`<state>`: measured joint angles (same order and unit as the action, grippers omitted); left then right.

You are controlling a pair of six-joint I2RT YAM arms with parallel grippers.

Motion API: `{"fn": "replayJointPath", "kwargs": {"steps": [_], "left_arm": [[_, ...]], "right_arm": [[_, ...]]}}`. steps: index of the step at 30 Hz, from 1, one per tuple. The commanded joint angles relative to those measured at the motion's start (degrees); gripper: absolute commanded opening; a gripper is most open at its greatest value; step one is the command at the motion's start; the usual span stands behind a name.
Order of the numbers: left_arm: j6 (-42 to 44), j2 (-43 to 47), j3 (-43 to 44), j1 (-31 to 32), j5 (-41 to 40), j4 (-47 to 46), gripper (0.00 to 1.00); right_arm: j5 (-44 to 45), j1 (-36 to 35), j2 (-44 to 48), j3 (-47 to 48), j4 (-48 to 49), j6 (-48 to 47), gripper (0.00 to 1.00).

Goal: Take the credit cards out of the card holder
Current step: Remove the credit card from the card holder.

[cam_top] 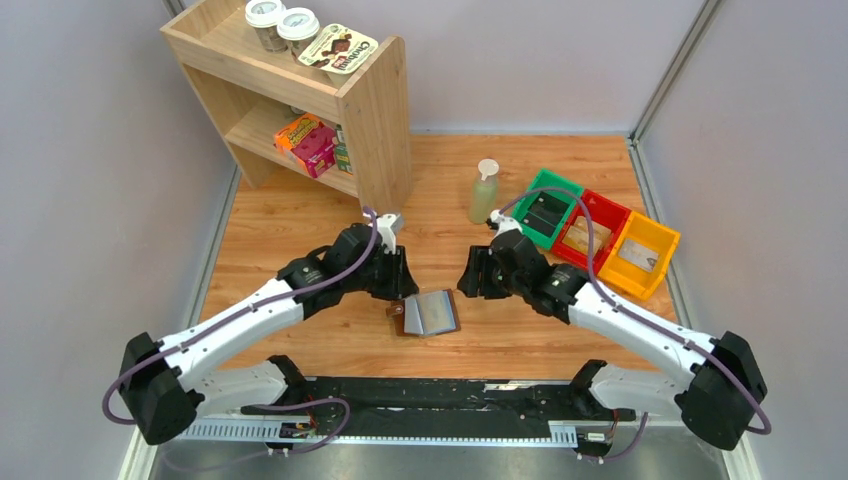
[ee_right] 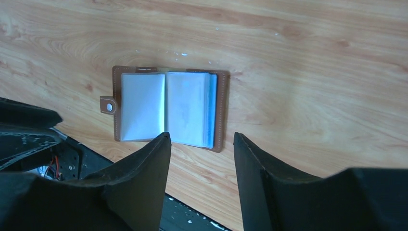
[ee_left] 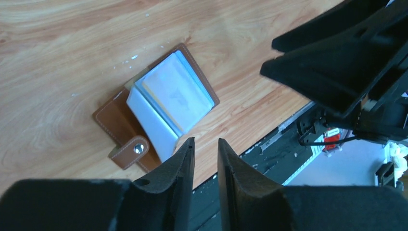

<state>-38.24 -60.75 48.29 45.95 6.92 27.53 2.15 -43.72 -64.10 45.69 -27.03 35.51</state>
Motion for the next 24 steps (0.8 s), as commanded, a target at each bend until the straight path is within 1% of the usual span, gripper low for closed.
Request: {"fn": "replayJointPath", "kwargs": {"steps": [1,3,9,13,18,19,24], "left_arm": [[-4.74,-4.71,-2.05,0.89,0.11,-8.27,0.3],[-5.18,-6.91,-3.55,1.07,0.11,-9.95,0.28],[-6.76,-10.7,-8.2,1.16,-3.57,-11.53,0.27],[-8.78,-10.79,-12.51,1.16,-6.47,-12.5,0.21],[-10.71,-11.93,-17.08,1.16,-6.74,-14.69,0.19],[-11.33,-12.37,-17.35,1.16,-6.74,-15.48,0.17],[-13.09,-14.04,-19.81,1.24,-6.65,-17.07,0.16]], "right_arm": [[3.82,-3.64,-1.9,-3.76,12.86,6.85,0.52],[3.91,-5.4,-4.1,-4.56,14.8,7.21,0.51],[2.51,-8.65,-10.69,-6.14,19.64,8.26,0.51],[2.59,-9.8,-14.74,-4.56,19.82,7.3,0.52],[2.94,-10.85,-17.9,-3.16,19.56,6.42,0.53],[2.77,-11.03,-18.52,-2.8,19.47,6.33,0.53],[2.07,-11.91,-20.54,-1.48,19.56,5.8,0.53]]}}
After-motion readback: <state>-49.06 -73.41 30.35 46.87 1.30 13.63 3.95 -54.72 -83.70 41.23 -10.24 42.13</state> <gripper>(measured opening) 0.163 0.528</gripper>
